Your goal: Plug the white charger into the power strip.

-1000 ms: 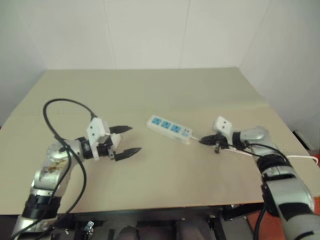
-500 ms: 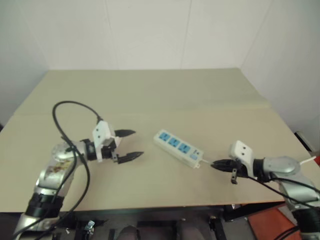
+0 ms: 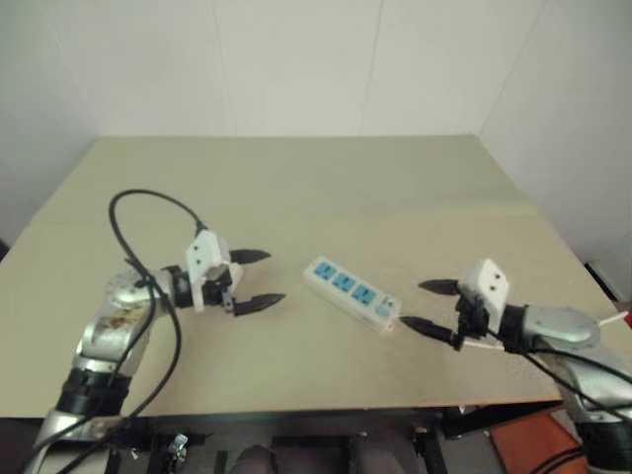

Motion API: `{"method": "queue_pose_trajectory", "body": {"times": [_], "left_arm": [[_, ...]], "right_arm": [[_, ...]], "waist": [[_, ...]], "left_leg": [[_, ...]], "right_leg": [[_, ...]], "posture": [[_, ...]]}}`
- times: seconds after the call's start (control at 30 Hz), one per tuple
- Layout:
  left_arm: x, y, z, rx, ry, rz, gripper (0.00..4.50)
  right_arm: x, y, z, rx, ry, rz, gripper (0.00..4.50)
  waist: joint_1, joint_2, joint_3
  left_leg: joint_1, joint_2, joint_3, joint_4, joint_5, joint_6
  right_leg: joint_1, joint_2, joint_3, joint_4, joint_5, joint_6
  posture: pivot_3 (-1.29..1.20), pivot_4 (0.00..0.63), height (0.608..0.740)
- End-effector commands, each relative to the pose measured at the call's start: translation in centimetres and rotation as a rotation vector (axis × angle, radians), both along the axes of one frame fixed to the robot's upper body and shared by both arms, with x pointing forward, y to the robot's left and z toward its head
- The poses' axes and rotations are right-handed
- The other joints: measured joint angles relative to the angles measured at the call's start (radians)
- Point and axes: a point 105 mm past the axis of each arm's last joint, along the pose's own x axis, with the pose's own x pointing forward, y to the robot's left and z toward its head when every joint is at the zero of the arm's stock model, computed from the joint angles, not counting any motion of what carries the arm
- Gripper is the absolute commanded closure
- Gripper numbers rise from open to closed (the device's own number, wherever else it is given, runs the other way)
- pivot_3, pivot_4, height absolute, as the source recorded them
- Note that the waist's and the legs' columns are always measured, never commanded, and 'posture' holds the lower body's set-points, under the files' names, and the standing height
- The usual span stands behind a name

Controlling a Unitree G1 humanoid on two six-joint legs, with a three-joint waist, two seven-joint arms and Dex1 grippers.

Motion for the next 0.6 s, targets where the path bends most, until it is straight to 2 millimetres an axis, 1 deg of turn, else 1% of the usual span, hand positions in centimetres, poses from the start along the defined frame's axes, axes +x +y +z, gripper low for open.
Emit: {"method": "queue_pose_trajectory", "body": {"times": [0.03, 0.1, 0.23, 0.4, 0.47, 0.6], "left_arm": [[-0.4, 0.0, 1.5, -0.019, -0.049, -0.009, 0.00], [-0.2, 0.0, 1.3, -0.007, -0.048, -0.001, 0.00], [-0.1, -0.1, 1.4, -0.011, -0.048, -0.008, 0.00], [0.0, -0.4, 1.1, 0.018, -0.043, -0.013, 0.00], [0.0, -0.4, 1.1, 0.021, -0.042, -0.019, 0.00], [0.1, -0.5, 1.1, 0.022, -0.043, -0.020, 0.00]], "right_arm": [[0.3, 0.7, 1.6, 0.092, -0.157, -0.067, 0.04], [0.4, 1.0, 1.0, 0.142, -0.182, -0.098, 0.04], [-0.7, 2.6, -1.4, 0.193, -0.130, -0.017, 0.04], [-0.8, 3.3, -1.8, 0.237, -0.152, 0.004, 0.04], [-0.7, 3.4, -2.3, 0.220, -0.147, 0.009, 0.04], [0.1, 3.3, -3.0, 0.193, -0.142, -0.001, 0.04]], "waist": [[0.000, 0.000, 0.000], [0.001, 0.000, 0.000], [0.002, 0.000, 0.000], [0.001, 0.000, 0.000], [0.001, 0.000, 0.000], [0.000, 0.000, 0.000]], "left_leg": [[0.000, 0.000, 0.000, 0.000, 0.000, 0.000], [0.001, 0.000, 0.000, 0.000, 0.000, 0.000], [0.000, 0.000, 0.000, 0.000, 0.000, 0.000], [0.001, 0.000, 0.000, 0.000, 0.000, 0.000], [0.001, 0.000, 0.000, 0.000, 0.000, 0.000], [0.001, 0.000, 0.000, 0.000, 0.000, 0.000]], "right_leg": [[0.000, 0.000, 0.000, 0.000, 0.000, 0.000], [0.000, 0.000, 0.000, 0.001, 0.000, 0.000], [0.000, 0.000, 0.000, 0.000, 0.000, 0.000], [0.000, 0.000, 0.000, 0.001, 0.000, 0.000], [0.000, 0.000, 0.000, 0.001, 0.000, 0.000], [0.000, 0.000, 0.000, 0.000, 0.000, 0.000]], "posture": [[0.00, 0.150, 0.740], [0.00, 0.150, 0.740], [0.00, 0.150, 0.740], [0.00, 0.150, 0.740], [0.00, 0.150, 0.740], [0.00, 0.150, 0.740]]}}
